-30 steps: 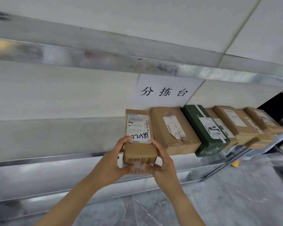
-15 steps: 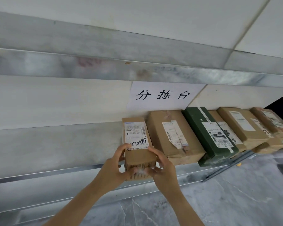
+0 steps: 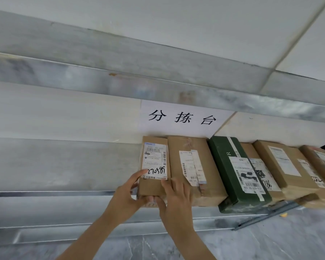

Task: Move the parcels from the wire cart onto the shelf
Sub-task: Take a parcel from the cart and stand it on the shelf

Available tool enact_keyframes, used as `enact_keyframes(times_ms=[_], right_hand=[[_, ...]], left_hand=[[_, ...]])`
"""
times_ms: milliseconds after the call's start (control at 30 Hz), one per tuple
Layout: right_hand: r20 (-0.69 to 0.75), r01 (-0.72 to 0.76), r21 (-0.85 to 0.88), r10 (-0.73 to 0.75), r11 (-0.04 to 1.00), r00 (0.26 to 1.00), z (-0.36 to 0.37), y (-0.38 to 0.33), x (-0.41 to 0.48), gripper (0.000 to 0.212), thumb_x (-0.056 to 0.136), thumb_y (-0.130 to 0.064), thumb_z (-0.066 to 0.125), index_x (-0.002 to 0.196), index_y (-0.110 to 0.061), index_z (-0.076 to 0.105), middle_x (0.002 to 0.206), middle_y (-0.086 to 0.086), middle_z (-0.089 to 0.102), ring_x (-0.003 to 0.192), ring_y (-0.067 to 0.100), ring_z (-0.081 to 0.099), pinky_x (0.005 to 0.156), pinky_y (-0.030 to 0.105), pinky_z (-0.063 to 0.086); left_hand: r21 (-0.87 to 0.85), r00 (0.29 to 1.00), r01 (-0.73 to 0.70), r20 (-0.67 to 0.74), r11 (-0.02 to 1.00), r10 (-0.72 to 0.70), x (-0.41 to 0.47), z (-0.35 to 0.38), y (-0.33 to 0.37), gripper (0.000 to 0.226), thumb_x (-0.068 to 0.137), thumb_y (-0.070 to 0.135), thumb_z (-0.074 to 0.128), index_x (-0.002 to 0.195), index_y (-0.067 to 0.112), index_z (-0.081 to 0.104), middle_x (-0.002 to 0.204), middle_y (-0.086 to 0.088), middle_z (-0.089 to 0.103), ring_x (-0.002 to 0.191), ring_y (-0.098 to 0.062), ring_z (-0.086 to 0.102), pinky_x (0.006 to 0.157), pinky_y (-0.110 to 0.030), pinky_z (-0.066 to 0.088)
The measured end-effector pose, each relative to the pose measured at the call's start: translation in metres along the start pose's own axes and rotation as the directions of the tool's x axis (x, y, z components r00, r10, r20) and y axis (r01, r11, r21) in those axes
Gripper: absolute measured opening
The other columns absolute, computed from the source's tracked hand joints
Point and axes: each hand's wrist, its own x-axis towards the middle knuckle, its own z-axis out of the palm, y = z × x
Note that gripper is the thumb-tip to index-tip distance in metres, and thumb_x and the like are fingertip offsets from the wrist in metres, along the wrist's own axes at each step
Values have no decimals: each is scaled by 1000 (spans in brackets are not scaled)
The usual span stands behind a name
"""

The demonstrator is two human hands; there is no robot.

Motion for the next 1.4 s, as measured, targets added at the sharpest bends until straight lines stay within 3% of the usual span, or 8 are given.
enact_keyframes(times_ms=[100,300,667,733,867,1033,1267,1400], right_hand=[[-39,52,-51,-54,997,998,3,9,8,59,55,-33,90,106,-21,64,112,3,63,108,24,44,79,50,52],[-11,91,-106,-93,990,996,4,23,20,56,50,-38,91,100,-23,70,107,-2,67,92,24,68,85,57,49],[31,147,-62,-145,987,989,5,32,24,48,68,-44,72,112,-26,69,118,-3,66,101,19,64,91,59,45],[38,156,-58,-154,986,987,4,32,24,51,65,-44,79,112,-26,70,118,-3,66,102,19,64,90,59,46],[32,155,-40,-154,987,988,4,32,28,50,65,-44,78,110,-25,70,115,-3,66,109,18,49,91,62,43],[101,105,17,-106,994,989,1,32,28,48,80,-53,44,111,-26,69,117,-7,64,111,26,57,97,68,33],[322,72,157,-120,985,939,-10,20,33,64,83,-57,37,133,-19,52,142,5,41,137,32,28,110,65,8],[156,257,220,-294,941,943,-9,-11,32,43,77,-40,57,112,-16,67,125,10,59,122,36,51,99,63,35]], left_hand=[[-24,998,21,-53,1000,-22,4,6,2,79,68,25,82,117,67,36,113,49,48,107,15,51,77,-2,43],[-31,993,43,-111,999,-47,12,15,5,78,66,28,83,116,67,37,112,37,57,105,13,50,74,-5,46],[-23,987,51,-151,998,-54,20,21,0,82,67,21,84,130,50,40,125,18,56,110,-11,56,67,-14,51],[-14,986,44,-157,999,-46,20,22,0,83,68,22,83,132,49,37,128,18,54,111,-11,55,67,-16,52],[101,993,27,-119,994,-15,13,21,-1,89,77,26,76,137,58,18,131,17,50,108,-9,58,80,-24,55],[468,991,88,-135,879,-28,-14,23,-18,87,93,32,53,143,44,-16,148,2,38,120,-18,55,94,-36,49],[618,923,323,-373,716,-95,-69,-23,-46,58,91,28,56,143,12,35,149,-8,35,132,-28,41,104,-37,37],[648,857,456,-505,610,-105,-111,-55,-45,60,83,27,66,137,10,45,145,-12,41,126,-34,46,95,-48,44]])
